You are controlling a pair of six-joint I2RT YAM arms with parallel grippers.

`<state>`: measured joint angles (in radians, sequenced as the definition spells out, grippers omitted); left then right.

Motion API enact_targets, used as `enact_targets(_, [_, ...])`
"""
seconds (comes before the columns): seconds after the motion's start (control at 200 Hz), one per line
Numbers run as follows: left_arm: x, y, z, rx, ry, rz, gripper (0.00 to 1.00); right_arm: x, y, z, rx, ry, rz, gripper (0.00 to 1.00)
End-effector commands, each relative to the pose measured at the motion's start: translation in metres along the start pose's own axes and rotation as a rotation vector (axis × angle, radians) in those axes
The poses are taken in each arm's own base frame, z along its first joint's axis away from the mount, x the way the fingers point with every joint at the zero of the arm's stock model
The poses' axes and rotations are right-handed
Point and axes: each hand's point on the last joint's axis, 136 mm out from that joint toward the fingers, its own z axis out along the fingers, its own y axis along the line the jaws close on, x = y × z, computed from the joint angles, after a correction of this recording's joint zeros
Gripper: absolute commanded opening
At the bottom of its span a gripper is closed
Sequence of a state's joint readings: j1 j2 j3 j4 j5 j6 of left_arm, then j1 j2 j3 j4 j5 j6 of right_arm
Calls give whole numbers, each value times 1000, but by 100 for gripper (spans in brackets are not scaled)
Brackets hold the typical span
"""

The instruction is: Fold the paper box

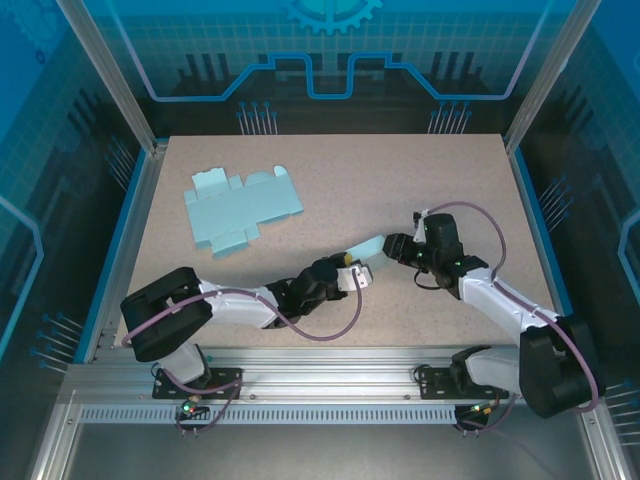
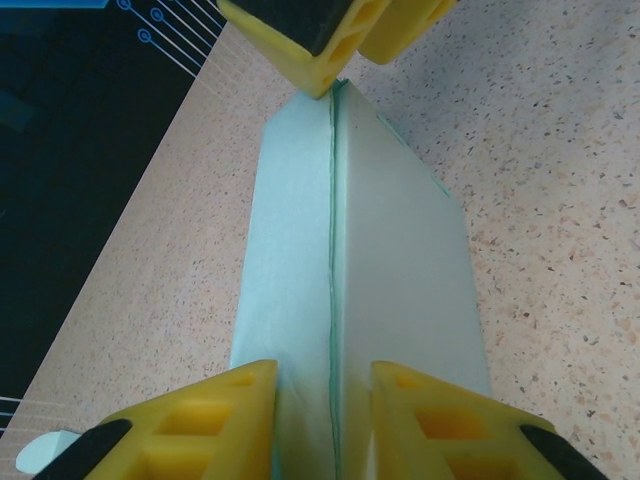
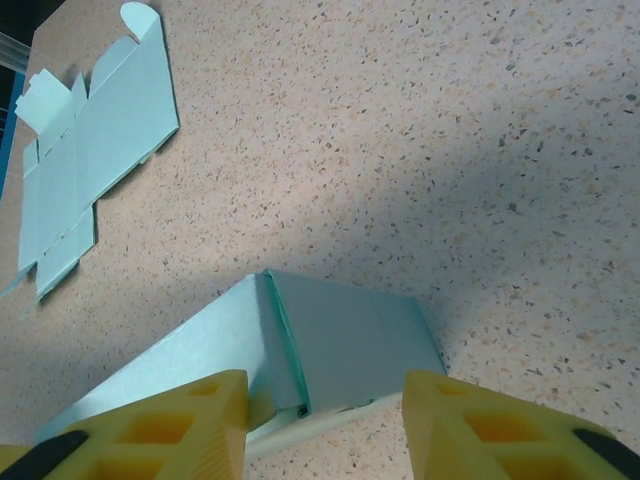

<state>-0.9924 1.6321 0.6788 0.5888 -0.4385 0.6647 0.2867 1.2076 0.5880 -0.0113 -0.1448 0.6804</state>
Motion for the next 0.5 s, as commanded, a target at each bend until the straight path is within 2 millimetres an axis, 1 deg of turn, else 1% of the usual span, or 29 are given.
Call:
enact_targets(0.0, [40,-25,3,72,135,66,29,28,-44,7,127,75,49,41])
enact_targets(0.21, [40,-24,1,69,130,59,29,45,-67,15,186,134,86,39])
enact_targets(0.315, [40,-24,1,66,130,54,29,57,-79,18,229,168,117,36])
enact_targets(0.34, [40,-24,1,66,130,54,29,58,-80,18,223,172,118,34])
enact_targets(0.43, [40,-24,1,63,129,53,29,59,-81,16,234,173,132,32])
enact_targets(0.495, [40,-23,1,60,130,52,29,57,-81,15,240,176,130,25])
